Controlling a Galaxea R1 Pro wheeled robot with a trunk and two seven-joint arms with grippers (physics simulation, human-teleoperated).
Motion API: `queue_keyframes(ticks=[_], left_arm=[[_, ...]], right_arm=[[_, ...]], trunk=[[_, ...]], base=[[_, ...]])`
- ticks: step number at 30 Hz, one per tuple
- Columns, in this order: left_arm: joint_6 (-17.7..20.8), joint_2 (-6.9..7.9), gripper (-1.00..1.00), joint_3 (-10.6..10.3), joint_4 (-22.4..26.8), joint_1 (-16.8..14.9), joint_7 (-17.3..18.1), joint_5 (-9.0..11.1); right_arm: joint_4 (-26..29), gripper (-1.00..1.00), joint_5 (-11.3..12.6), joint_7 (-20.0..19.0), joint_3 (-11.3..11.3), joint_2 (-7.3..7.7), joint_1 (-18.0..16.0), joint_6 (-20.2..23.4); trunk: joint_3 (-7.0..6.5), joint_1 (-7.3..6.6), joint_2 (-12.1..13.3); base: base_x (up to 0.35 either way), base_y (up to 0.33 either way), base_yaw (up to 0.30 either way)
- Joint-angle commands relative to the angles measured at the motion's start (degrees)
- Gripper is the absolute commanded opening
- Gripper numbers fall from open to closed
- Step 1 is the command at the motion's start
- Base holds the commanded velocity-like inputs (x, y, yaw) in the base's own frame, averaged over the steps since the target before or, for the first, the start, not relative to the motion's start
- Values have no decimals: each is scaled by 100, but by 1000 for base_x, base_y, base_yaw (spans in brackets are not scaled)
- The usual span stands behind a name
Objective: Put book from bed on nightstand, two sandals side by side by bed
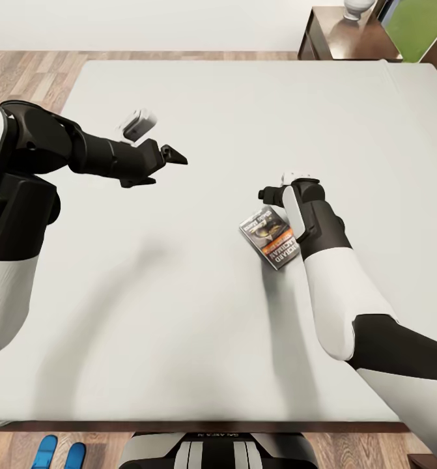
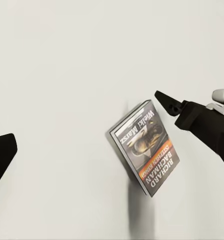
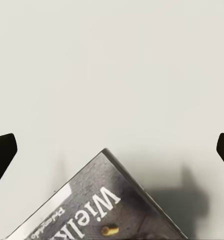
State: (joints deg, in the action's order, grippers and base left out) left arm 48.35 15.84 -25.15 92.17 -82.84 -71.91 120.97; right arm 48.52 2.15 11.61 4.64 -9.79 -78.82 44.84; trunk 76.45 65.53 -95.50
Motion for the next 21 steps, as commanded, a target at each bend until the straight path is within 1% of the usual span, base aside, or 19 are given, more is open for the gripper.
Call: queue_keyframes(ticks=[1,8,9,11,12,20,21], left_arm=[[28,3,100,-2,3,-6,-51,41],[26,6,100,1,3,18,-51,41],[26,6,100,-1,3,20,-51,41],[26,7,100,-1,3,22,-51,41],[26,7,100,-1,3,22,-51,41],[26,7,100,1,3,24,-51,41],[26,7,100,1,3,23,-51,41]], right_arm=[[5,100,24,26,13,-6,-3,20],[-158,100,13,32,20,-11,-46,5],[-380,100,13,33,24,-12,-73,-91],[-570,100,15,34,25,-13,-89,-220],[-570,100,15,34,25,-13,-89,-220],[-1448,100,38,35,34,-20,-265,-635],[-1621,100,45,35,36,-17,-308,-739]], trunk=[[3,1,-2],[3,1,-2],[3,1,-2],[3,1,-2],[3,1,-2],[3,1,-2],[3,1,-2]], base=[[68,0,0],[28,0,0],[6,0,0],[4,0,0],[4,0,0],[1,0,0],[0,0,0]])
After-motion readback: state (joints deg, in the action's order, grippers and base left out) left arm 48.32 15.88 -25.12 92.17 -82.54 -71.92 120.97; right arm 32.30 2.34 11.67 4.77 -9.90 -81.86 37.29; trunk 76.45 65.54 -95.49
